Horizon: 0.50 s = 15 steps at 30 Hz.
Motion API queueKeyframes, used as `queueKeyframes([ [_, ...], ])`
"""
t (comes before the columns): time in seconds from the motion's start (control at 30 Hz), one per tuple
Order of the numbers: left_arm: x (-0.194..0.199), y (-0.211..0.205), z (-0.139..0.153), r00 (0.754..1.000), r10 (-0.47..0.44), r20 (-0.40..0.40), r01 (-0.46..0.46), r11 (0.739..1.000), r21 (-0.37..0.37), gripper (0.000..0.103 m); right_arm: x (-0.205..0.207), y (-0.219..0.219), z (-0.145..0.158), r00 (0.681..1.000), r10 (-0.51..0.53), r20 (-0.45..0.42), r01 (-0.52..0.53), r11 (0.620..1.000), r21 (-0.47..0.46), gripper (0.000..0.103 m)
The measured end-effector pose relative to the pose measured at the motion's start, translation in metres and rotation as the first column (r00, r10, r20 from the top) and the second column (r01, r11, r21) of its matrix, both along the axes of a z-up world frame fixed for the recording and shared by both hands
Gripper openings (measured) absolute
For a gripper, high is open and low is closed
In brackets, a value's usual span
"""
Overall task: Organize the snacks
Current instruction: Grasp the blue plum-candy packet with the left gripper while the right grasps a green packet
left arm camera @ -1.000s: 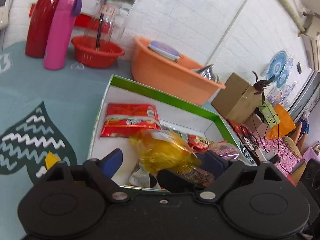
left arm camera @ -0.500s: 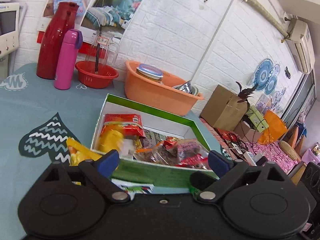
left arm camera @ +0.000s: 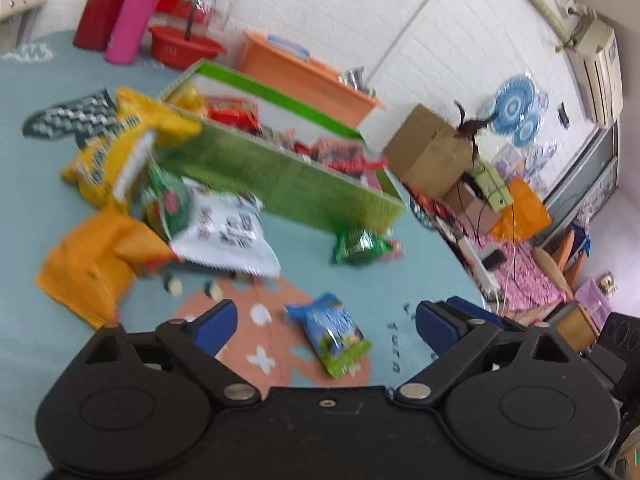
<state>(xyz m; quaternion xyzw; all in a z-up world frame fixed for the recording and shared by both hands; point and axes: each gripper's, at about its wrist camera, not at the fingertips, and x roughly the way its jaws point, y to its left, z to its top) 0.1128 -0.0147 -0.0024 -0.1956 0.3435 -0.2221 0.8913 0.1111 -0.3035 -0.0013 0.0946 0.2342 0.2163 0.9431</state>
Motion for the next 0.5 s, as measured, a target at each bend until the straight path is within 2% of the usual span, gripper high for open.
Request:
queueKeyframes([
  [0.07, 0.004, -0.011, -0.007, 1.000, -0.027, -0.016, 0.027, 1.000, 0.010, 0.103, -0.002, -0.006, -0.002, 1.000, -0.027, -0.003, 0.027, 1.000, -0.001, 0.103],
  [0.27, 0.021, -0.042, -0.019, 0.999, -0.030, -0.012, 0.031, 0.994, 0.109, 0.103, -0.005, -0.024, -0.004, 0.996, -0.087, 0.012, 0.087, 0.996, -0.003, 0.103],
  [0.3, 0.025, -0.045, -0.021, 0.999, -0.040, -0.020, 0.042, 0.992, 0.120, 0.076, -0.003, -0.027, -0.004, 0.996, -0.092, 0.007, 0.092, 0.996, 0.000, 0.103],
  [0.33, 0.028, -0.049, -0.025, 0.998, -0.057, -0.016, 0.058, 0.989, 0.133, 0.060, 0.000, -0.028, -0.005, 0.996, -0.093, 0.002, 0.093, 0.996, 0.000, 0.103],
  [0.37, 0.030, -0.052, -0.026, 0.998, -0.066, -0.013, 0.067, 0.987, 0.149, 0.036, 0.003, -0.028, -0.005, 0.996, -0.089, -0.001, 0.089, 0.996, -0.001, 0.103],
  [0.5, 0.029, -0.044, -0.027, 0.997, -0.073, -0.022, 0.075, 0.986, 0.151, 0.040, 0.023, -0.023, -0.005, 0.999, -0.042, -0.019, 0.042, 0.999, -0.003, 0.103],
])
